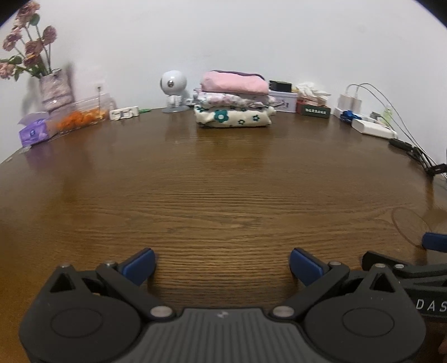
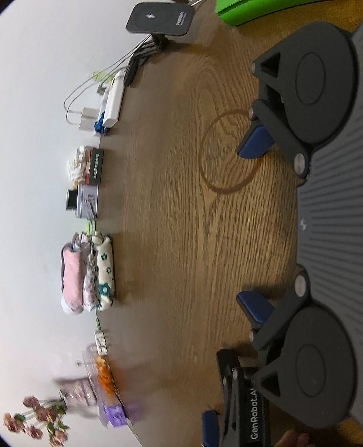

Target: Fold clothes

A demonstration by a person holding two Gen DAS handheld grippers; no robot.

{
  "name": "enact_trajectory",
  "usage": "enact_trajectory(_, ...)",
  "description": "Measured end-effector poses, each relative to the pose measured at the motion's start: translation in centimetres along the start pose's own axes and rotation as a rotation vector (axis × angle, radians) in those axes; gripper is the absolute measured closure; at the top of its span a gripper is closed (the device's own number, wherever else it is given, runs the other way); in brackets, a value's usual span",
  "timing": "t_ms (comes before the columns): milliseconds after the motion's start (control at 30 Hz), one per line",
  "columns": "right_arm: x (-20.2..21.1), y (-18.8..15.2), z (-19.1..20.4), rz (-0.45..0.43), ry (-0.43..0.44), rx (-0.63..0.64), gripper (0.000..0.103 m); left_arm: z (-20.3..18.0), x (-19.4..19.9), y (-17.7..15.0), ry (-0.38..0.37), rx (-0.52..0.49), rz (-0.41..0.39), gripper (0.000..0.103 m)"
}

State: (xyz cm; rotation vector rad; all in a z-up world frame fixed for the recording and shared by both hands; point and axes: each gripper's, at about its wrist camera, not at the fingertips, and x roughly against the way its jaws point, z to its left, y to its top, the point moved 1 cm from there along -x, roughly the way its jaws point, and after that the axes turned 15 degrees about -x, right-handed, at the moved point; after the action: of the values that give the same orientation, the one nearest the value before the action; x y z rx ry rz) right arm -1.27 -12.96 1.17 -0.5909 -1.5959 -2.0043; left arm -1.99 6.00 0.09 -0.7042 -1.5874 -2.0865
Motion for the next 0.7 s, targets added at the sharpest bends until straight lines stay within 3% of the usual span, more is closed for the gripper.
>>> enact_trajectory(700,-0.30,0.26,-0.18,0.005,0.000,-0.005,0.001,0.22,-0.09,0.05,-0.024,-0.015,-0.005,0.000)
